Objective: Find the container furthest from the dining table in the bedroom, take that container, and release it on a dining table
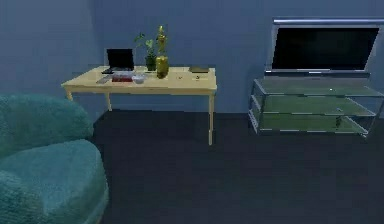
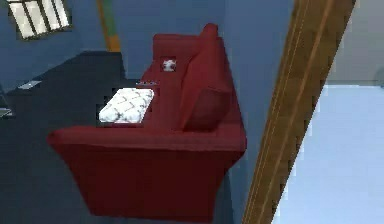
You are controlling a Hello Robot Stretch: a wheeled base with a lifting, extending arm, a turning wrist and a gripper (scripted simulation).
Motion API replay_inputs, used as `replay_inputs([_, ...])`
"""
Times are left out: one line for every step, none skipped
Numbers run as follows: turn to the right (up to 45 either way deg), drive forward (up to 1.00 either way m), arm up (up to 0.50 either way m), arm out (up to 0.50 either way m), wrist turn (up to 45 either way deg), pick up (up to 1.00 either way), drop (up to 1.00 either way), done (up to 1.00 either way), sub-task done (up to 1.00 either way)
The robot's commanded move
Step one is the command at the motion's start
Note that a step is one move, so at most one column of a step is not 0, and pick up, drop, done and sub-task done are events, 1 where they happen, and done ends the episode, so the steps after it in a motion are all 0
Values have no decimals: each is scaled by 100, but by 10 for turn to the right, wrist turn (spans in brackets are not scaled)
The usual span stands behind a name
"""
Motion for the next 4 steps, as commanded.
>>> replay_inputs([300,0,0,0,0,0,0,0,0])
replay_inputs([0,10,0,0,0,0,0,0,0])
replay_inputs([-150,0,0,0,0,0,0,0,0])
replay_inputs([0,90,0,0,0,0,0,0,0])
